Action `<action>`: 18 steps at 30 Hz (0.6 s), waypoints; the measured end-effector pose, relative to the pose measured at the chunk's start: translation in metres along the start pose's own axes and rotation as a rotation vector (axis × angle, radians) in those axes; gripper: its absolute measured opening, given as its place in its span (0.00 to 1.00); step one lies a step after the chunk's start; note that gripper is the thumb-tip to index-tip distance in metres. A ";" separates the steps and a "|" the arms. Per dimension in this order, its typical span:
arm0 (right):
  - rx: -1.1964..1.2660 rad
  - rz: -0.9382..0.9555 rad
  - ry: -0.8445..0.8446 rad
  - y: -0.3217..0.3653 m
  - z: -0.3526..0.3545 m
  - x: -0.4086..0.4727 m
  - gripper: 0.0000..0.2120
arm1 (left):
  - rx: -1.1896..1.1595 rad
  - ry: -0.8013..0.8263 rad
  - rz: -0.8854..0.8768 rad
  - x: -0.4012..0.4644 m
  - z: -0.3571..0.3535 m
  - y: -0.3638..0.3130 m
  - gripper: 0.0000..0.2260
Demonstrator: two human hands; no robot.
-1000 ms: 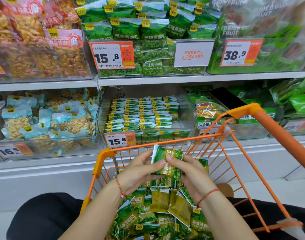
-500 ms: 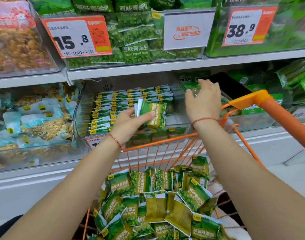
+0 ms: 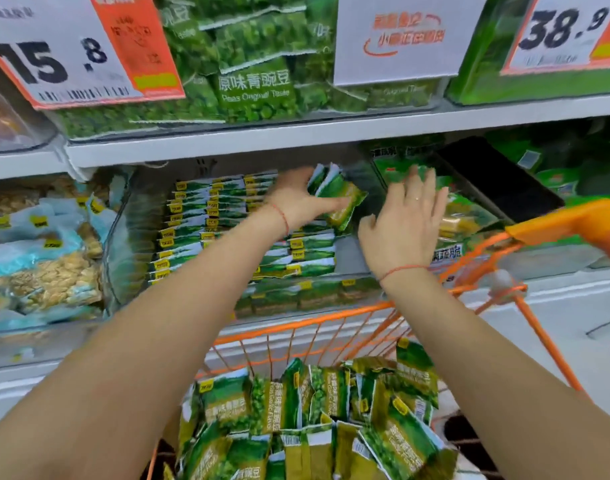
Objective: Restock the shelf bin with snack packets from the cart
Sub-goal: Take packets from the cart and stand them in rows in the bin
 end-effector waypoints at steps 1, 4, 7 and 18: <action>-0.001 0.011 -0.038 -0.001 -0.002 -0.001 0.24 | 0.080 0.004 -0.022 0.008 -0.002 -0.001 0.20; 0.011 0.027 -0.109 0.001 -0.007 0.000 0.22 | 0.257 0.126 -0.036 0.025 -0.004 -0.004 0.31; 0.023 0.024 -0.122 -0.001 -0.009 0.001 0.21 | 0.344 0.348 -0.019 0.034 -0.007 -0.013 0.37; 0.042 0.033 -0.172 -0.001 -0.011 0.002 0.19 | 0.693 0.492 -0.091 0.047 -0.028 -0.015 0.35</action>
Point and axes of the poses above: each hand's wrist, its own x-axis towards the middle knuckle, its own z-axis out of the back of the hand, y = z × x, the point moved 2 cm from there along x, towards the middle knuckle, and after that the axes turned 3 degrees about y, right-handed, at the moved point
